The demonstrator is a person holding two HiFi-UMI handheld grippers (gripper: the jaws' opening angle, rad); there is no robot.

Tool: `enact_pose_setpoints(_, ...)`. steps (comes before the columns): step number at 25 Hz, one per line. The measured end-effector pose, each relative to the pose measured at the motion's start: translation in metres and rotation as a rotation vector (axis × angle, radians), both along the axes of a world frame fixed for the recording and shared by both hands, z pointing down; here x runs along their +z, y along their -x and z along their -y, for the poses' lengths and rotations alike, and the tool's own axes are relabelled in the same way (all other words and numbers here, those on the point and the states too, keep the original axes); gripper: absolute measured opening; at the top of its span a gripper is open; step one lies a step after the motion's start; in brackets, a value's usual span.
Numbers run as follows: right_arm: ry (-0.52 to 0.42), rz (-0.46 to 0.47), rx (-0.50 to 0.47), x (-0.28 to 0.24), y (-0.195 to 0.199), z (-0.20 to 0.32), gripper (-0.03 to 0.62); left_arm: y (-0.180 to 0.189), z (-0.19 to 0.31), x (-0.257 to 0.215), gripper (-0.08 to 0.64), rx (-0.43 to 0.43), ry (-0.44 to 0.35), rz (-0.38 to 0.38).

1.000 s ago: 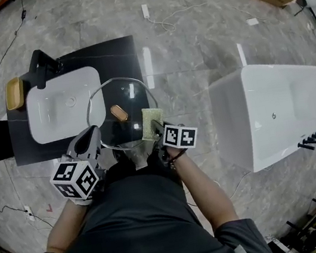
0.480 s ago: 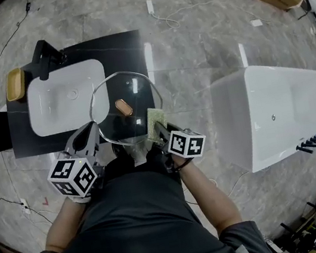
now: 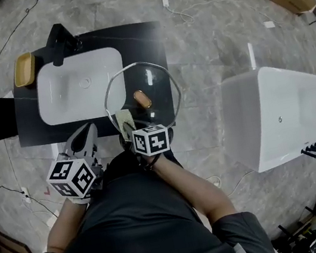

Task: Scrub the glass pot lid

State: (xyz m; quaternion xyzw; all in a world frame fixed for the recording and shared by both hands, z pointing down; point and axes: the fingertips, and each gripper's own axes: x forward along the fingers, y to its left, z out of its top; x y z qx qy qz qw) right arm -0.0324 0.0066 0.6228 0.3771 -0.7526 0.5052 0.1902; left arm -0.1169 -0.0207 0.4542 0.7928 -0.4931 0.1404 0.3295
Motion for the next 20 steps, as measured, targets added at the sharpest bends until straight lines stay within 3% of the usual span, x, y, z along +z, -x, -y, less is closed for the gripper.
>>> enact_pose_setpoints(3, 0.016, -0.051, 0.026, 0.01, -0.021, -0.005, 0.066, -0.008, -0.001, 0.002, 0.0, 0.012, 0.002, -0.009)
enact_pose_setpoints(16, 0.006, -0.085, 0.127, 0.015, -0.127, -0.012, 0.066, -0.088, 0.004, -0.009, 0.0, 0.087, -0.019, -0.029)
enact_pose_setpoints(20, -0.005, -0.141, 0.154, 0.022, -0.173, -0.008, 0.066, -0.104, 0.006, -0.012, 0.0, 0.089, -0.027, -0.036)
